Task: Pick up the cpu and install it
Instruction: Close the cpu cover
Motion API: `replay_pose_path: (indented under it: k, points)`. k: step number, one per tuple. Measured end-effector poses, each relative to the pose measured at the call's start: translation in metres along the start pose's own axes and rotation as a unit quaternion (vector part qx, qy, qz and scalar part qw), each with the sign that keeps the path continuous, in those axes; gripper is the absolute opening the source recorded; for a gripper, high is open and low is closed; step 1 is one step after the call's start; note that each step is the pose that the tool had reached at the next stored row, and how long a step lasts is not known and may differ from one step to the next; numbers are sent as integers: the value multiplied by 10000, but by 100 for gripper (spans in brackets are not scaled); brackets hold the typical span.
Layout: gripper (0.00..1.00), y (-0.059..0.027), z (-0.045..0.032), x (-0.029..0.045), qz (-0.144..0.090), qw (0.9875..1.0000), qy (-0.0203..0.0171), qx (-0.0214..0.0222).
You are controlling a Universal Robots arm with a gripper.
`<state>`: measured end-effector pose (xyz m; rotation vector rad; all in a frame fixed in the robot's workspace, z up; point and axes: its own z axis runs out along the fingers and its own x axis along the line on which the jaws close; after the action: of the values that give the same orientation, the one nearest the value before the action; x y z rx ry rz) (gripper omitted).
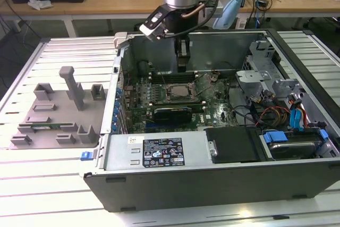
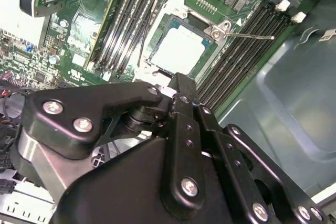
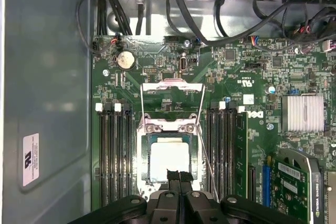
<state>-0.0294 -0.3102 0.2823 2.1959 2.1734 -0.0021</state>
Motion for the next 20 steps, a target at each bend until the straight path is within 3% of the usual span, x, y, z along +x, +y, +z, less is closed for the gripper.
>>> replay_pose_path:
  k: [12,20]
  points:
    - [11,211,8,1,0,10000,1,0]
    - [11,441,17,3,1,10000,1,0]
